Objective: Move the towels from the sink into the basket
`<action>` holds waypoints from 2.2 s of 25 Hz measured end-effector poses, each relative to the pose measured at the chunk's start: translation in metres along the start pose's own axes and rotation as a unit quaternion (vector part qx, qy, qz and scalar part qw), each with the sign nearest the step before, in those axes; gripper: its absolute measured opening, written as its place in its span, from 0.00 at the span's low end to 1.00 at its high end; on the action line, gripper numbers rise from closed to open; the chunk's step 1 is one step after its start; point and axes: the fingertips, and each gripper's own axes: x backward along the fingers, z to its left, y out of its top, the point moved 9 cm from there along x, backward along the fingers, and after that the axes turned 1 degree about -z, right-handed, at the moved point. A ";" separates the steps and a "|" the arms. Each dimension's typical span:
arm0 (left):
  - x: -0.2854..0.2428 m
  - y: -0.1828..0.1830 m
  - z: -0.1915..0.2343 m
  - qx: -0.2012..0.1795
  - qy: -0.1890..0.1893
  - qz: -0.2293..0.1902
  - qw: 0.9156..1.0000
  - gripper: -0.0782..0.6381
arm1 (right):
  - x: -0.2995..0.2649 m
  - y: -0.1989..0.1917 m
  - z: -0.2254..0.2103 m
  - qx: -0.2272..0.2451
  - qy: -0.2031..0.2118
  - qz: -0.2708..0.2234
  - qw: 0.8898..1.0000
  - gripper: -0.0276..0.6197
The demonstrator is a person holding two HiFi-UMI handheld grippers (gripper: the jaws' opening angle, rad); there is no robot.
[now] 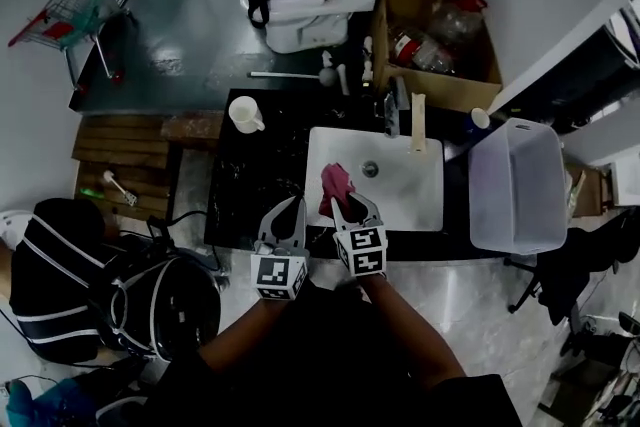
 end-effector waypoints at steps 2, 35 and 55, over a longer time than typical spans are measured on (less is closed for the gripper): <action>-0.005 0.001 -0.024 -0.002 0.002 0.000 1.000 0.11 | 0.018 -0.001 -0.016 -0.001 0.000 -0.009 1.000 0.19; -0.069 -0.008 -0.325 -0.040 -0.140 0.006 0.989 0.11 | 0.259 -0.049 -0.197 -0.021 -0.094 -0.084 0.992 0.19; -0.151 0.037 -0.352 -0.023 -0.108 -0.049 0.993 0.11 | 0.239 0.005 -0.269 -0.064 -0.057 -0.119 0.989 0.19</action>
